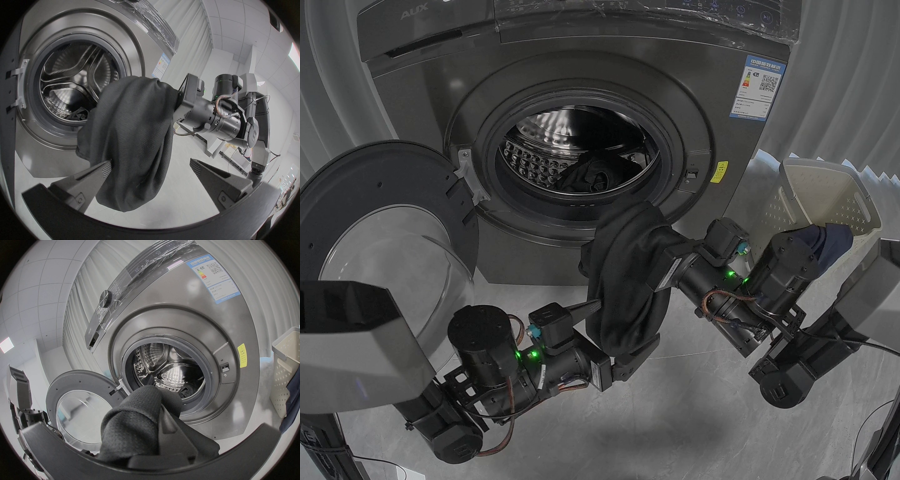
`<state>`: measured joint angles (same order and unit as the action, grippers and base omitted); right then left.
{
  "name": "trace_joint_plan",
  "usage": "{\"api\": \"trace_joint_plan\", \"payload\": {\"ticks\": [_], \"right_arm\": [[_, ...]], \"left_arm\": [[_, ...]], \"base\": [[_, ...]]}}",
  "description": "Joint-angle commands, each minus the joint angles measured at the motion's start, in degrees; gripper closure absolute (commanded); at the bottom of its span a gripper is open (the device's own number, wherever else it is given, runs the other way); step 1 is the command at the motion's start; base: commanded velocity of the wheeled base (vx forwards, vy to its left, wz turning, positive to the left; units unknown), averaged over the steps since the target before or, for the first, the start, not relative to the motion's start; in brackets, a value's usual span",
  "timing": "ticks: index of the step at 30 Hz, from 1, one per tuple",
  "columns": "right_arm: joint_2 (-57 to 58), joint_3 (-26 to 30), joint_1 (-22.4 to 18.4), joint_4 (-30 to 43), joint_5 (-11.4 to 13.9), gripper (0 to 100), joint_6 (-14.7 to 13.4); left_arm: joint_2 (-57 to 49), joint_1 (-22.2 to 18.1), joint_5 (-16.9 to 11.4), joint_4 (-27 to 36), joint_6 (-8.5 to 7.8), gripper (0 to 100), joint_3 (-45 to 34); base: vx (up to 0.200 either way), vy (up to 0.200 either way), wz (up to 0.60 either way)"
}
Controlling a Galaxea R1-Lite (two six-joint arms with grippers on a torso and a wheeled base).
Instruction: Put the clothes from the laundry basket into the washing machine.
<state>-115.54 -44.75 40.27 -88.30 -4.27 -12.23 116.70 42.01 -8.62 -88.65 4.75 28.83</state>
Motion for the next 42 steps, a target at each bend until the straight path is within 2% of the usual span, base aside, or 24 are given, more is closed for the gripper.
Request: {"api": "trace_joint_plan", "payload": {"ticks": [1, 7, 12, 16, 19, 22, 25, 32, 33, 37, 40, 42], "right_arm": [[-0.65, -0.6, 0.6, -0.03, -0.04, 100, 0.01], [-0.03, 0.02, 1.57, -0.03, -0.13, 100, -0.08], [1.81, 1.86, 3.33, -0.03, -0.22, 100, -0.08], [2.43, 3.36, 4.65, -0.03, -0.3, 100, -0.08], [4.01, 5.03, 6.67, 0.05, -2.41, 100, -0.08], [4.45, 5.29, 7.55, 0.05, -2.85, 100, -0.08], [4.62, 5.64, 7.72, 0.05, -2.94, 100, -0.17], [4.89, 5.9, 7.63, 0.05, -2.94, 100, -0.17], [4.89, 5.9, 7.63, 0.05, -2.94, 100, -0.17], [5.77, 6.61, 7.02, 0.05, -2.94, 100, -0.69], [6.29, 7.49, 6.23, -0.03, -2.85, 100, -0.69], [6.47, 8.1, 4.38, -0.03, -2.76, 100, -0.78]], "left_arm": [[3.97, 0.18, 0.18, -0.12, -0.1, 0, 2.63], [8.63, -1.93, 1.15, -0.03, -0.27, 0, 7.47], [12.24, -4.04, 4.31, -0.03, -0.54, 0, 12.74], [13.2, -4.48, 4.93, -0.03, -0.54, 0, 14.68], [14.61, -4.83, 5.1, -0.03, -0.54, 0, 16.61], [15.49, -4.92, 5.1, -0.03, -0.54, 0, 17.49], [16.19, -5.01, 5.37, -0.03, -0.54, 0, 18.54], [16.72, -6.41, 8.18, -0.03, -0.18, 0, 21.09], [16.63, -6.5, 8.27, -0.03, -0.1, 100, 21.18], [16.19, -6.85, 8.36, -0.12, 0.26, 100, 21.79], [15.31, -7.12, 8.44, -0.12, 1.31, 100, 22.06], [13.29, -7.03, 9.06, -0.12, 1.57, 100, 21.79]], "base": [[0.0, 0.0, 0.0], [0.0, 0.0, 0.0], [0.0, 0.0, 0.0], [0.0, 0.0, 0.0], [0.0, 0.0, 0.0], [0.0, 0.0, 0.0], [0.0, 0.0, 0.0], [0.0, 0.0, 0.0], [0.0, 0.0, 0.0], [0.0, 0.0, 0.0], [0.0, 0.0, 0.0], [0.0, 0.0, 0.0]]}}
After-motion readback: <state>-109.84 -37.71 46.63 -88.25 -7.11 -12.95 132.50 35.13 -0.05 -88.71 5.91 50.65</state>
